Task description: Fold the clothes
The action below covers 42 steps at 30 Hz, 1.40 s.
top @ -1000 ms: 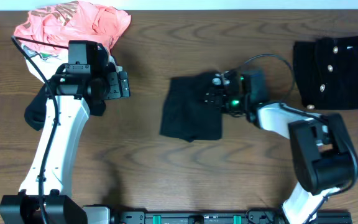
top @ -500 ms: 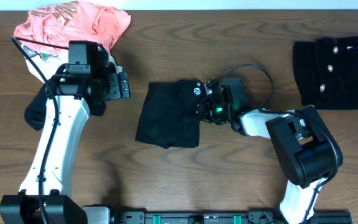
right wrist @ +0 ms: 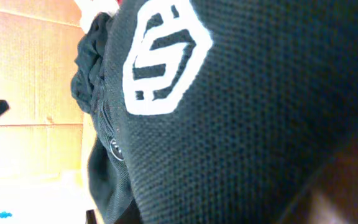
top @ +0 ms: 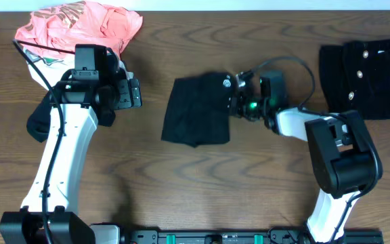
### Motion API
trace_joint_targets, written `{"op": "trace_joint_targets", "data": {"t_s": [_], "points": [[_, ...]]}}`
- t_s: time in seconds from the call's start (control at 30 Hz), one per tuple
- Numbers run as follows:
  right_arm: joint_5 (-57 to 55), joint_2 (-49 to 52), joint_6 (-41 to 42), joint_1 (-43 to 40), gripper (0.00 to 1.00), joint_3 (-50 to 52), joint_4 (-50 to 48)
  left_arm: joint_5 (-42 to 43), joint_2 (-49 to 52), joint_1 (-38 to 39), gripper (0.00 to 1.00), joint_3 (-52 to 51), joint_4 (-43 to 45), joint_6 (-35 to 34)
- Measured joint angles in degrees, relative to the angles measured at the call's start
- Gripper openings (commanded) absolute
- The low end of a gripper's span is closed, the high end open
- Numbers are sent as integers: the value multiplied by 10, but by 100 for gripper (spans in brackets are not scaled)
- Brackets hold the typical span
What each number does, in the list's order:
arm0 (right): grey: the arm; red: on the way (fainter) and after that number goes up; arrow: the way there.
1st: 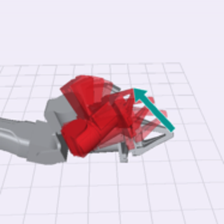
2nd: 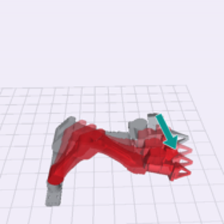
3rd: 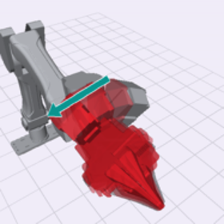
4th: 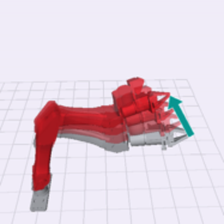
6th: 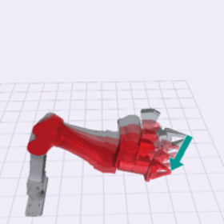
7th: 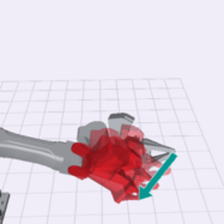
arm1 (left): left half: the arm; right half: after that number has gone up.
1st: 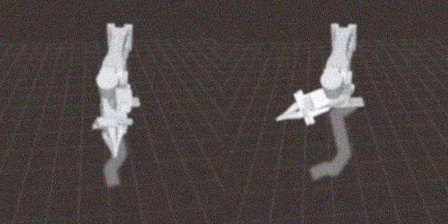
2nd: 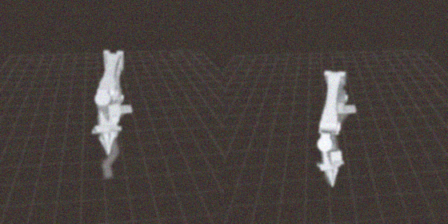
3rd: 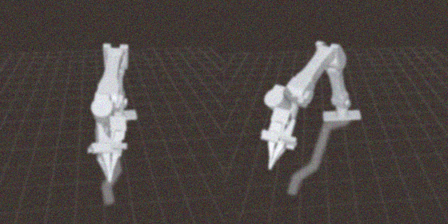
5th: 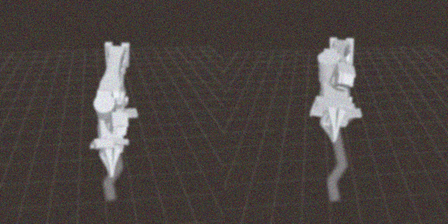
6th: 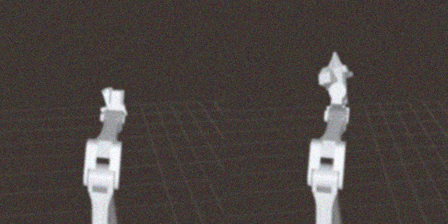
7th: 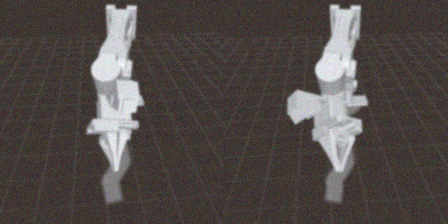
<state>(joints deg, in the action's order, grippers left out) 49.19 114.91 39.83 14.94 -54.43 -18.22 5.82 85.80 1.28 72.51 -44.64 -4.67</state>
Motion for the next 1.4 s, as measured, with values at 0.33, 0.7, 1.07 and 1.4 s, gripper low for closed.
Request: {"op": "trace_joint_targets", "data": {"t_s": [0.33,0.7,1.07,1.4], "points": [[-59,0,-142,-5,1,-163,328,17,24,0,95,0,0,0],[-277,0,-255,-5,1,-246,521,25,34,0,95,0,7,0],[-321,0,-271,-5,1,-247,547,38,37,43,95,0,27,0],[-347,0,-278,-5,89,-247,574,75,114,115,95,0,101,0]]}}
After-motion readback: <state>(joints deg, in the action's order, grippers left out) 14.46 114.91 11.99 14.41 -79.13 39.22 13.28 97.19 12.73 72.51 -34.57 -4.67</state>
